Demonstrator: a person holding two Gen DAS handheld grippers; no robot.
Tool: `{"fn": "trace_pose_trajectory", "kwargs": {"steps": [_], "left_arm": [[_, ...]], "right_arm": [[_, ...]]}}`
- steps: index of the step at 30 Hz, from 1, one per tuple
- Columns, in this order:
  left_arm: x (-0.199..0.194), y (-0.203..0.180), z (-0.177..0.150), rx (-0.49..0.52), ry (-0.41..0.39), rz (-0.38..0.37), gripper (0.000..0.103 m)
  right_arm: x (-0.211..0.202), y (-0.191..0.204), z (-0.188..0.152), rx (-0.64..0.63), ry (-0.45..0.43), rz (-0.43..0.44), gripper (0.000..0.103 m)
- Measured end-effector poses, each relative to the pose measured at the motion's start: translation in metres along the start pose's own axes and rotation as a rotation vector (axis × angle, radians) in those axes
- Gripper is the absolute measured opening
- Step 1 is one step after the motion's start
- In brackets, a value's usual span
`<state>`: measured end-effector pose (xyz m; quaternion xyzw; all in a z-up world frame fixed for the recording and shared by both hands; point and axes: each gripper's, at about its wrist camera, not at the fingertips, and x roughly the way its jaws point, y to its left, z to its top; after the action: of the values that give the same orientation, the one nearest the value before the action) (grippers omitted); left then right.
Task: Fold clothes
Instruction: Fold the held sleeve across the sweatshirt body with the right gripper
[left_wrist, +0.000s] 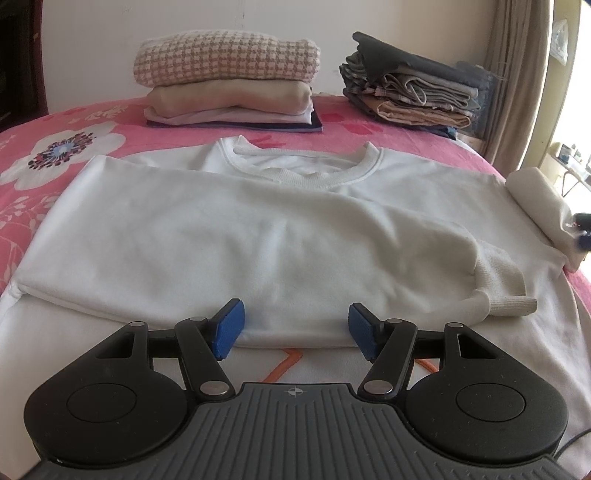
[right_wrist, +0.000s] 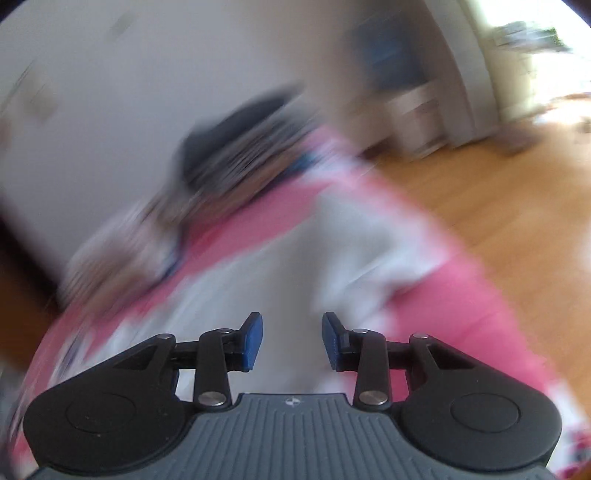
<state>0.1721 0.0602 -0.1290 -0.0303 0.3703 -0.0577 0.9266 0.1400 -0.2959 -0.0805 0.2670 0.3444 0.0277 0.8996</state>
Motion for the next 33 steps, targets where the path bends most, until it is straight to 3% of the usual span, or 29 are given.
{"fn": "trace_pose_trajectory", "kwargs": {"steps": [2, 6, 8, 9, 10, 17, 22, 28, 33], "left_arm": [[-0.001, 0.001, 0.000, -0.006, 0.001, 0.001, 0.063], [-0.004, 0.005, -0.001, -0.020, -0.008, 0.001, 0.063], [-0.006, 0.008, -0.002, -0.025, -0.015, -0.001, 0.063], [-0.006, 0.008, -0.003, -0.025, -0.019, -0.003, 0.063], [-0.007, 0.008, -0.003, -0.025, -0.024, -0.005, 0.063], [-0.016, 0.008, -0.003, -0.043, -0.074, -0.048, 0.063], [-0.017, 0.014, -0.008, -0.058, -0.058, -0.050, 0.063], [-0.029, 0.040, -0.011, -0.094, -0.083, 0.010, 0.063], [-0.036, 0.076, -0.012, -0.175, -0.097, 0.111, 0.063]], "right_arm": [[0.022, 0.021, -0.008, -0.050, 0.109, 0.073, 0.038], [0.069, 0.046, -0.021, -0.118, 0.267, 0.021, 0.038], [0.076, 0.051, -0.029, -0.137, 0.283, 0.032, 0.025], [0.076, 0.054, -0.032, -0.150, 0.285, 0.044, 0.007], [0.076, 0.059, -0.031, -0.172, 0.275, 0.051, 0.003], [0.054, 0.074, -0.001, -0.257, 0.083, 0.032, 0.002], [0.060, 0.062, 0.013, -0.261, 0.058, -0.053, 0.002], [0.058, 0.058, 0.005, -0.286, 0.075, -0.070, 0.003], [0.043, 0.056, 0.002, -0.285, 0.037, -0.039, 0.002]]}}
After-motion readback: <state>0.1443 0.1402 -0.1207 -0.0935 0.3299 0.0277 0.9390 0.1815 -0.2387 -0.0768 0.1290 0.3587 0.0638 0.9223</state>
